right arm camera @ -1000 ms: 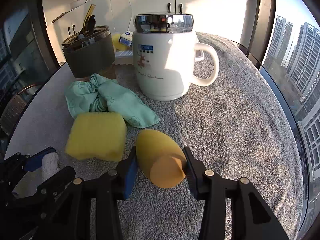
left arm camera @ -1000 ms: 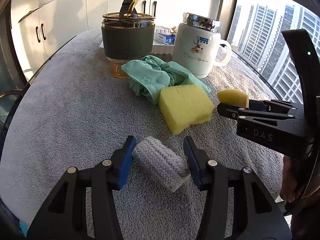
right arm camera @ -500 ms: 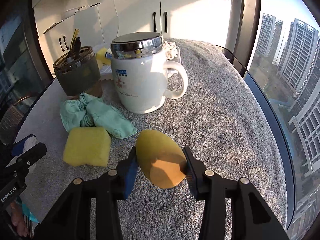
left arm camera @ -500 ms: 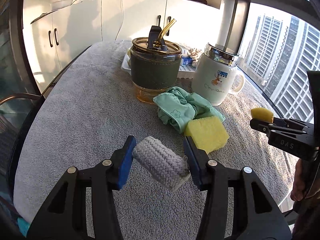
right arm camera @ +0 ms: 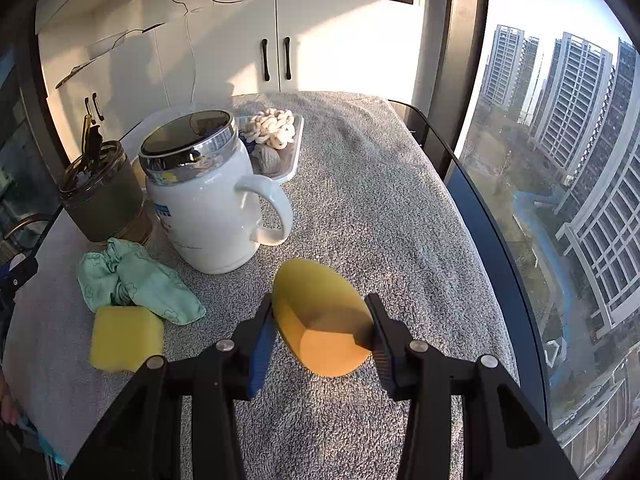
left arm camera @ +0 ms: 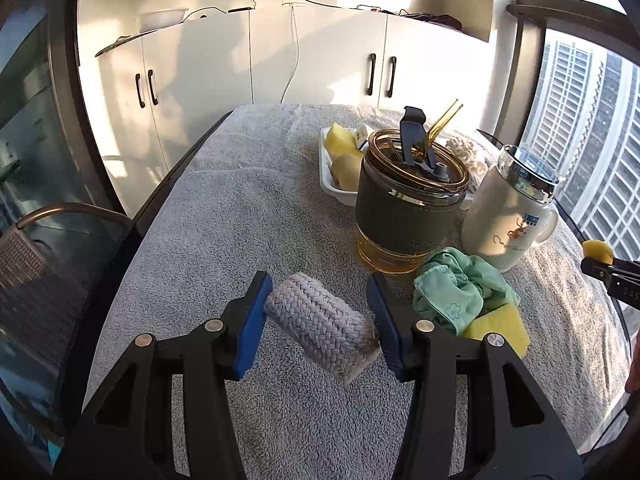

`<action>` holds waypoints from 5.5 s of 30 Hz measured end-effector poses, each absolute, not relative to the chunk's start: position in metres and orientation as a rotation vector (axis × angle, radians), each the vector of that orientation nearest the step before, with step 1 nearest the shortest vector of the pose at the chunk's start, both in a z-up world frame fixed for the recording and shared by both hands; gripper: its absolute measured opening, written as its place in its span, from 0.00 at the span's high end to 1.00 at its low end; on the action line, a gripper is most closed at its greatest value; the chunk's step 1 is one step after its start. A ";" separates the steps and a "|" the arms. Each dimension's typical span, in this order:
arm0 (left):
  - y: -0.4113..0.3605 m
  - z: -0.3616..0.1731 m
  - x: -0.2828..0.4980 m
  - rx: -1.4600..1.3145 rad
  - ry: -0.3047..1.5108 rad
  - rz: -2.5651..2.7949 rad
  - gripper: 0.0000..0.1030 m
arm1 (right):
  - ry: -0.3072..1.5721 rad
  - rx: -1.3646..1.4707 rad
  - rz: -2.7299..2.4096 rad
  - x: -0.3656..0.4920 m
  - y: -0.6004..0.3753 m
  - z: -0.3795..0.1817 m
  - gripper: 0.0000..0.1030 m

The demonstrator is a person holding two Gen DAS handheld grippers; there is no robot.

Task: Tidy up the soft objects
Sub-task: 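Carry the knit sleeve and round yellow sponge toward the white tray, then lower the knit sleeve into the tray with the left tool while the right lowers the sponge, then move both open tools back toward the mint cloth and yellow sponge, then grasp the mint-green cloth with the left tool while the right grasps the yellow sponge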

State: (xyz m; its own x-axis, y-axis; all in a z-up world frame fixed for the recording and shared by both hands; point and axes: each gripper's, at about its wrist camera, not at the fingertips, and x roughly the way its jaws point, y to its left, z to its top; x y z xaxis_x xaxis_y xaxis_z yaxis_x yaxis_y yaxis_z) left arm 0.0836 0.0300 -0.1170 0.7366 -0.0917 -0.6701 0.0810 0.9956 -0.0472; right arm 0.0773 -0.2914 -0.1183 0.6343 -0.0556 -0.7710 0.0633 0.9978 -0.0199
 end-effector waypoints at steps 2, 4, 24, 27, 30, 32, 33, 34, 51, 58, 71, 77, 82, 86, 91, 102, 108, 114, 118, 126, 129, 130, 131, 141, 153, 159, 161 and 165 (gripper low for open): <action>0.035 -0.116 0.090 -0.016 0.732 -0.084 0.54 | 0.882 0.019 -0.085 0.087 -0.298 -0.118 0.55; 0.039 -0.115 0.097 -0.013 0.725 -0.071 0.54 | 0.888 0.032 -0.100 0.095 -0.304 -0.119 0.55; 0.080 -0.118 0.151 -0.052 0.746 -0.025 0.54 | 0.901 0.027 -0.080 0.147 -0.310 -0.118 0.55; 0.087 -0.116 0.168 -0.039 0.733 0.001 0.54 | 0.910 0.022 -0.079 0.165 -0.310 -0.118 0.55; 0.093 -0.113 0.186 -0.038 0.725 0.021 0.54 | 0.917 0.020 -0.079 0.183 -0.310 -0.118 0.55; 0.094 -0.111 0.199 -0.037 0.719 0.030 0.54 | 0.912 0.018 -0.079 0.193 -0.311 -0.117 0.55; 0.094 -0.110 0.205 -0.036 0.716 0.028 0.54 | 0.912 0.016 -0.081 0.198 -0.312 -0.117 0.55; 0.094 -0.110 0.213 -0.035 0.718 0.027 0.54 | 0.912 0.016 -0.082 0.204 -0.312 -0.116 0.55; 0.008 -0.087 0.320 0.089 0.781 -0.339 0.54 | 0.956 -0.070 0.208 0.336 -0.254 -0.088 0.55; -0.035 -0.102 0.347 0.106 0.935 -0.590 0.54 | 1.032 -0.245 0.386 0.381 -0.197 -0.103 0.55; -0.069 -0.139 0.354 0.202 1.080 -0.681 0.51 | 1.137 -0.329 0.462 0.414 -0.165 -0.147 0.55; -0.071 -0.143 0.356 0.202 1.105 -0.681 0.35 | 1.128 -0.325 0.457 0.412 -0.166 -0.148 0.53; -0.069 -0.140 0.358 0.205 1.090 -0.666 0.35 | 1.120 -0.341 0.454 0.408 -0.163 -0.146 0.52; -0.065 -0.132 0.352 0.223 1.052 -0.656 0.35 | 1.108 -0.318 0.482 0.405 -0.166 -0.136 0.29; -0.054 -0.117 0.342 0.254 0.968 -0.606 0.35 | 1.057 -0.325 0.464 0.397 -0.174 -0.116 0.29; 0.014 -0.098 0.343 0.133 0.824 -0.257 0.35 | 1.006 -0.139 0.259 0.373 -0.244 -0.096 0.29; 0.066 -0.105 0.322 0.008 0.822 -0.160 0.35 | 1.010 -0.060 0.113 0.339 -0.300 -0.109 0.28; 0.101 -0.119 0.284 -0.009 0.799 -0.080 0.35 | 1.029 0.028 0.022 0.295 -0.350 -0.125 0.28; 0.113 -0.130 0.252 0.004 0.789 -0.053 0.35 | 1.035 0.060 -0.015 0.261 -0.371 -0.137 0.28; 0.124 -0.154 0.185 -0.001 0.814 -0.071 0.35 | 1.029 0.149 -0.062 0.189 -0.392 -0.157 0.28; 0.117 -0.160 0.159 0.011 0.823 -0.105 0.35 | 1.021 0.191 -0.063 0.161 -0.391 -0.159 0.28; 0.114 -0.161 0.150 0.016 0.825 -0.117 0.35 | 1.013 0.199 -0.066 0.151 -0.389 -0.158 0.28; 0.110 -0.162 0.142 0.017 0.825 -0.131 0.35 | 1.004 0.203 -0.065 0.141 -0.386 -0.157 0.28; 0.048 -0.152 0.089 0.040 0.828 -0.333 0.35 | 0.972 0.204 0.040 0.060 -0.315 -0.155 0.25; -0.035 -0.145 0.098 0.037 0.905 -0.531 0.35 | 0.998 0.101 0.224 0.032 -0.201 -0.170 0.24; -0.060 -0.151 0.118 0.048 0.942 -0.477 0.35 | 0.965 0.017 0.214 0.039 -0.165 -0.173 0.21; -0.065 -0.155 0.122 0.049 0.942 -0.448 0.35 | 0.962 0.001 0.210 0.042 -0.156 -0.174 0.21; -0.069 -0.159 0.131 0.037 0.943 -0.411 0.31 | 0.957 0.002 0.213 0.053 -0.144 -0.179 0.20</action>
